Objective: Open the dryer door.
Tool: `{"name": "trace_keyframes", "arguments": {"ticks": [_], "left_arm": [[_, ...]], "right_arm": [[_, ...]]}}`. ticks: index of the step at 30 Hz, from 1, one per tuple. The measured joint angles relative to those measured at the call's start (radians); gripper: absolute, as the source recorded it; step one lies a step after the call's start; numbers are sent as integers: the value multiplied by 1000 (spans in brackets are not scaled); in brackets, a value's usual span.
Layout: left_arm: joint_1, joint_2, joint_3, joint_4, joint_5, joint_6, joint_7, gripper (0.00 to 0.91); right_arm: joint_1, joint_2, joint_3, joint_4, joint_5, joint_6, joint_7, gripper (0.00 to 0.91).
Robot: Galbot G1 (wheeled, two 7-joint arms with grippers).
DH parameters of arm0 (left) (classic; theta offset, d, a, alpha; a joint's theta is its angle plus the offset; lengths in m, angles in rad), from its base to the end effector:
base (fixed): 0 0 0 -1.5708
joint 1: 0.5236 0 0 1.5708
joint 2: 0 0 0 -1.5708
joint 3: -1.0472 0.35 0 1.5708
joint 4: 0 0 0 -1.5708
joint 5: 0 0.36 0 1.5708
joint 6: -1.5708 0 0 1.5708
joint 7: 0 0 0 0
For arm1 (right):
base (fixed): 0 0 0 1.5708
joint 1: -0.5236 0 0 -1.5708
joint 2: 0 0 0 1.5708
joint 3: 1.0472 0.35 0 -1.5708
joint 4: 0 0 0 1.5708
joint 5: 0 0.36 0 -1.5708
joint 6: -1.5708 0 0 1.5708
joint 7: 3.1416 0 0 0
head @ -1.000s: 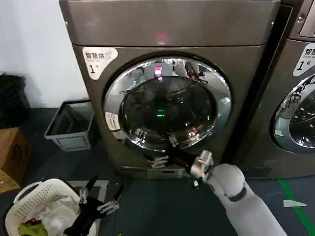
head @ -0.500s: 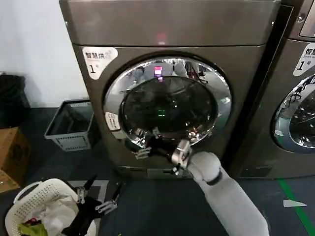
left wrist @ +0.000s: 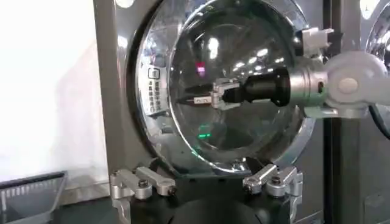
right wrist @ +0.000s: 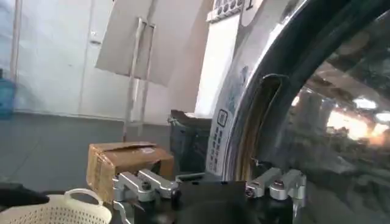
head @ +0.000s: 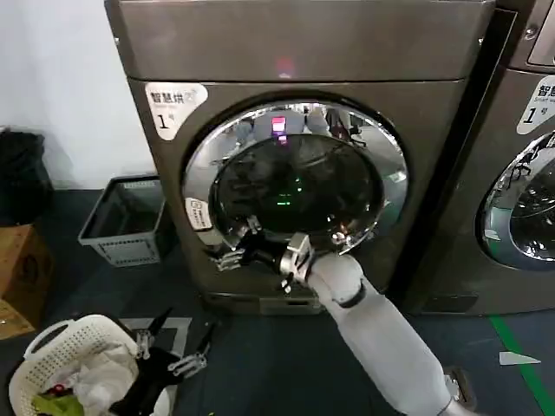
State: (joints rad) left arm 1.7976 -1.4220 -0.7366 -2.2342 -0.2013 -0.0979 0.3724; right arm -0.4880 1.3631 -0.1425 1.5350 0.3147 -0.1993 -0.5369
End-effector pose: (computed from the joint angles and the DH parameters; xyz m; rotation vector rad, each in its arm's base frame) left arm 0.1223 0.0783 -0.2754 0.4702 3.0808 0.0913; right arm 0.4525 0.1427 -0.1898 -1.6650 2.5361 -0.2734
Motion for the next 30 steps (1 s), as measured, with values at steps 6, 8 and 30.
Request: {"name": "trace_keyframes", "arguments": {"ticks": [6, 8, 30], "left_arm": [[0, 0, -2, -1, 0, -2, 1, 907], [0, 0, -2, -1, 0, -3, 1, 907], [-1, 1, -9, 3, 6, -23, -1, 907]], "right_arm": [[13, 15, -5, -24, 21, -5, 0, 907], [17, 17, -7, -31, 26, -6, -2, 907], [54, 34, -24, -78, 77, -50, -49, 907]]}}
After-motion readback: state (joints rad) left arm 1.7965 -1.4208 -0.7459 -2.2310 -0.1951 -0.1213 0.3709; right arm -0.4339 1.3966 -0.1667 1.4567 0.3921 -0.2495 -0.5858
